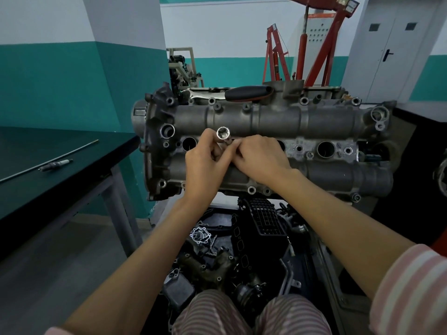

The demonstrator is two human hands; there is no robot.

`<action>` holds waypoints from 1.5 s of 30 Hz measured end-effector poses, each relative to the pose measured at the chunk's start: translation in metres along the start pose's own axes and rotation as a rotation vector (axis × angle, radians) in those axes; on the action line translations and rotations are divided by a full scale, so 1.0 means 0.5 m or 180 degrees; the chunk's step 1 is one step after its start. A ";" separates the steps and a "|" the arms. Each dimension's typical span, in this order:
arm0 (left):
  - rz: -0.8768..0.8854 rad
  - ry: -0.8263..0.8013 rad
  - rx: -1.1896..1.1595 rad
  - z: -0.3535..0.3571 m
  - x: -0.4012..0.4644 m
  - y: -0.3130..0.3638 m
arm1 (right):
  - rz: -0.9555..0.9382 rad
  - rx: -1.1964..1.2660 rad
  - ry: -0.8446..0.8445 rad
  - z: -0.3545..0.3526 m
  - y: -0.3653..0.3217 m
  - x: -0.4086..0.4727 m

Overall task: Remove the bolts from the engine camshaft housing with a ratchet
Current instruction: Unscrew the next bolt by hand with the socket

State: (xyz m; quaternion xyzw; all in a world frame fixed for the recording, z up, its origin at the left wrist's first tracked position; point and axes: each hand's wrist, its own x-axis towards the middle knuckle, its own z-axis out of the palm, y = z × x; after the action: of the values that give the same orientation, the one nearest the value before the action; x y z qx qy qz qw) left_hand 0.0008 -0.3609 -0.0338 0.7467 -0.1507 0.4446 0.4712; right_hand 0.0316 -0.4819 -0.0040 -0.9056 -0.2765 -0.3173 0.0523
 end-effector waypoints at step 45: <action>0.0018 0.0075 0.0004 -0.002 0.000 0.008 | 0.0042 0.0051 0.0015 -0.002 -0.003 -0.006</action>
State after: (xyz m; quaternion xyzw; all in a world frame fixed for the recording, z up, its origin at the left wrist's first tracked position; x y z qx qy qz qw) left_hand -0.0021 -0.3623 -0.0312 0.7413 -0.1470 0.4548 0.4712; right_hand 0.0285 -0.4823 -0.0049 -0.9062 -0.2728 -0.3169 0.0623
